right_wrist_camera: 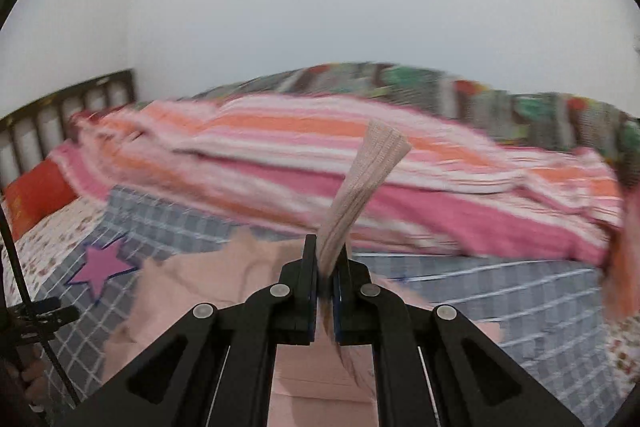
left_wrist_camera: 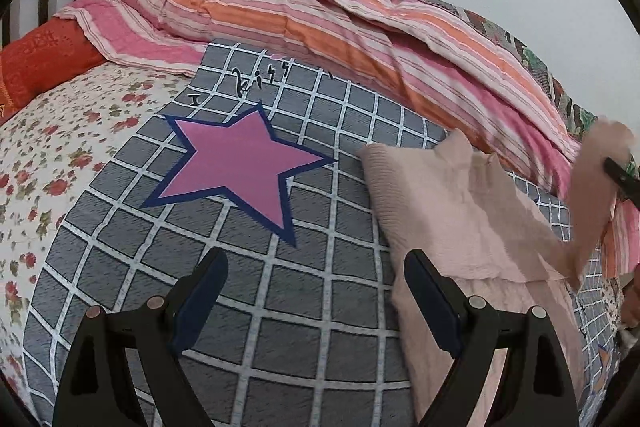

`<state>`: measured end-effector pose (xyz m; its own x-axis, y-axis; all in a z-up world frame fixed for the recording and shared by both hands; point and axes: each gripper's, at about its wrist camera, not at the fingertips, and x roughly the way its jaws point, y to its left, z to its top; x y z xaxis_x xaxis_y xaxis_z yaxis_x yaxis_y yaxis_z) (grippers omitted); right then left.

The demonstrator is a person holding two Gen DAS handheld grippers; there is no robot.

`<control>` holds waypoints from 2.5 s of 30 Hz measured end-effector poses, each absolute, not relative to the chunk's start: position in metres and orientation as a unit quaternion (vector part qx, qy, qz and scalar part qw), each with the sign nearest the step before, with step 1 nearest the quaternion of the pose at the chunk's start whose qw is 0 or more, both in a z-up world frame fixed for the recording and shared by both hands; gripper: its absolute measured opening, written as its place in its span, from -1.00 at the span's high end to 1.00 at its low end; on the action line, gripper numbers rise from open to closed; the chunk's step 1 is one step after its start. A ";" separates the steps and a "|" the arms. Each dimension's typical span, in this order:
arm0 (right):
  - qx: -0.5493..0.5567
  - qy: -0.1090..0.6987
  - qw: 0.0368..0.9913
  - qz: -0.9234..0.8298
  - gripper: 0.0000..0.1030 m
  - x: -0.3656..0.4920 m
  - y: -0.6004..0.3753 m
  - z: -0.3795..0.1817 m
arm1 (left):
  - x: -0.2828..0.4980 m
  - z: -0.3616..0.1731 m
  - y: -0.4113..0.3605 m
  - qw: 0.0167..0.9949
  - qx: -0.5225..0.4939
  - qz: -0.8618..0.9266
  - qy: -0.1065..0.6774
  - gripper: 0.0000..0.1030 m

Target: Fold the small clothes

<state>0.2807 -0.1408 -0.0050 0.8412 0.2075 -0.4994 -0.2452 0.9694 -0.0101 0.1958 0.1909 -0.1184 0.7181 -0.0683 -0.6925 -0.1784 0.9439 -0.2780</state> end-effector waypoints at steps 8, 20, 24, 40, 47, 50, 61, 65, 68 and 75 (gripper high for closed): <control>-0.062 0.359 0.910 0.197 0.77 0.303 -0.060 -0.097 | 0.199 -0.124 0.183 0.912 -0.168 -0.003 0.373 -0.74; 0.018 0.344 0.922 0.180 -0.20 0.254 -0.159 -0.083 | 0.224 -0.123 0.127 0.902 -0.169 -0.101 0.385 -0.69; 0.027 0.345 0.932 0.105 -0.20 0.240 -0.214 -0.087 | 0.242 -0.130 0.106 0.888 -0.178 -0.134 0.402 -0.58; 0.048 0.371 0.926 0.040 -0.20 0.218 -0.284 -0.134 | 0.282 -0.150 0.075 0.900 -0.102 -0.063 0.420 0.81; 0.022 0.336 0.940 0.049 -0.20 0.233 -0.275 -0.103 | 0.287 -0.114 0.086 0.922 -0.115 -0.055 0.366 0.86; 0.010 0.338 0.941 0.019 -0.20 0.258 -0.275 -0.101 | 0.297 -0.113 0.091 0.924 -0.096 -0.026 0.369 0.86; 0.031 0.381 0.924 -0.009 -0.20 0.298 -0.282 -0.127 | 0.286 -0.151 0.099 0.909 -0.070 -0.016 0.410 0.34; 0.039 0.415 0.909 -0.001 -0.19 0.308 -0.284 -0.149 | 0.281 -0.160 0.090 0.919 -0.044 -0.003 0.391 0.32; 0.068 0.423 0.903 0.013 -0.20 0.312 -0.293 -0.152 | 0.280 -0.159 0.085 0.921 -0.028 0.005 0.387 0.32; 0.020 0.422 0.907 0.001 -0.19 0.314 -0.279 -0.155 | 0.284 -0.162 0.086 0.920 -0.035 0.004 0.391 0.32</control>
<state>0.3139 -0.2785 -0.1551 0.6444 0.0196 -0.7644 0.0141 0.9992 0.0375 0.2841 0.0861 -0.1622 0.6940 -0.0202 -0.7197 -0.0343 0.9975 -0.0610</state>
